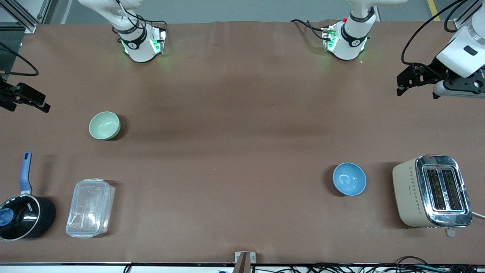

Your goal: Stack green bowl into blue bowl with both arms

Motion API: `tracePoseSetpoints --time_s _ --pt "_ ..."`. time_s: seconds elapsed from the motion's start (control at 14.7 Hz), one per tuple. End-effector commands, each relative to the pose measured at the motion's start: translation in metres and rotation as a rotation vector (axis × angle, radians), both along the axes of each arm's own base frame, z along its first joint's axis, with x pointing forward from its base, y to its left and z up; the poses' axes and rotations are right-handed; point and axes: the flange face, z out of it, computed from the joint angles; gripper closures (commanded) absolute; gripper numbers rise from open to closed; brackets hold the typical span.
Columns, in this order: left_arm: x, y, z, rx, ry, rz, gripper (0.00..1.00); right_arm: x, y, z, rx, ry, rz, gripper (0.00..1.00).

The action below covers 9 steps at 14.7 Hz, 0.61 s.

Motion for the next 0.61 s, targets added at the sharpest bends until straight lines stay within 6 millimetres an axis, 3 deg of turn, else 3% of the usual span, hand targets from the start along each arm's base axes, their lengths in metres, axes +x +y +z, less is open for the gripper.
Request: tracePoseSetpoints --time_s 0.0,0.2,0.27,0.34,0.54 --pt "0.003 -0.003 0.003 -0.004 0.013 -0.003 0.0 -0.003 -0.001 0.004 0.0 0.007 -0.047 0.01" --pt "0.016 0.008 -0.004 0.0 0.022 0.006 0.0 -0.003 -0.002 0.003 -0.002 0.01 -0.036 0.01" --pt "0.024 0.01 -0.015 0.001 0.04 0.009 0.0 -0.003 -0.006 0.002 0.0 0.011 -0.038 0.01" --pt "0.034 0.014 -0.031 0.003 0.061 0.019 0.0 -0.004 -0.008 0.001 0.0 0.013 -0.041 0.01" --pt "0.07 0.034 -0.105 0.007 0.087 0.059 0.0 -0.004 -0.008 0.0 -0.001 0.014 -0.029 0.01"
